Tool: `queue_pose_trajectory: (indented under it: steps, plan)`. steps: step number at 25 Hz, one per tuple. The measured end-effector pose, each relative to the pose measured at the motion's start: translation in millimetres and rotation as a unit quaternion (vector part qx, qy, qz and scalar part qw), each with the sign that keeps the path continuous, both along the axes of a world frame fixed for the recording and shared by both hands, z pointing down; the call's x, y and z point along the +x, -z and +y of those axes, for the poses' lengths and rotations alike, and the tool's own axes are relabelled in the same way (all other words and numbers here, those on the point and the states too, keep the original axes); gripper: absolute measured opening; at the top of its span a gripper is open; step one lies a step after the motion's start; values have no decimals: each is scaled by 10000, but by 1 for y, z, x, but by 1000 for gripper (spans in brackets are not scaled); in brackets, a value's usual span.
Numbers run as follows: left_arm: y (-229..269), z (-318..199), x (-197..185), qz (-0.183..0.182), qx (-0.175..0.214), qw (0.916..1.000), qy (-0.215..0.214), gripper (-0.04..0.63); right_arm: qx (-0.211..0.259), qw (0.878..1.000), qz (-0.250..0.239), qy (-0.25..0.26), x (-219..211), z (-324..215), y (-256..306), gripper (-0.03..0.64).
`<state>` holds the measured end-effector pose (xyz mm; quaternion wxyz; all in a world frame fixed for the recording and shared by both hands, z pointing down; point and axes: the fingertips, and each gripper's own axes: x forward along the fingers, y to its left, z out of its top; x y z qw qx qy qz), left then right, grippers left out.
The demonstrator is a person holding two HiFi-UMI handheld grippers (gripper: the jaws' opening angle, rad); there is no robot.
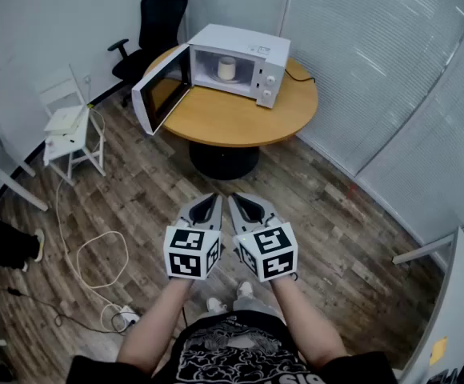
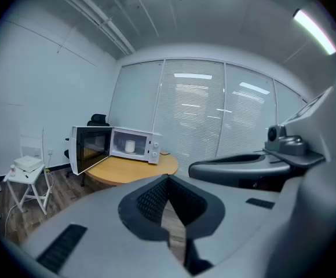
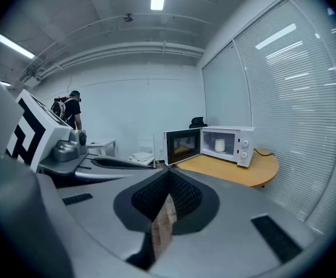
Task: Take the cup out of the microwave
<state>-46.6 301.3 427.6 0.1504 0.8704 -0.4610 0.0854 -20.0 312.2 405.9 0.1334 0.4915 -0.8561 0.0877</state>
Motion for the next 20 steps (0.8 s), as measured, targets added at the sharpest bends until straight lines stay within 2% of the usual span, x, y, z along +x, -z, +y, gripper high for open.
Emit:
queue_pose_trajectory:
  steps: [12, 20]
  plan:
    - [-1, -17, -2, 17, 14, 10000, -20, 11, -60, 10000, -49, -57, 1, -17, -5, 15]
    - [-10, -49, 17, -54, -18, 10000, 59, 11, -70, 9999, -102, 65, 18, -45, -15, 15]
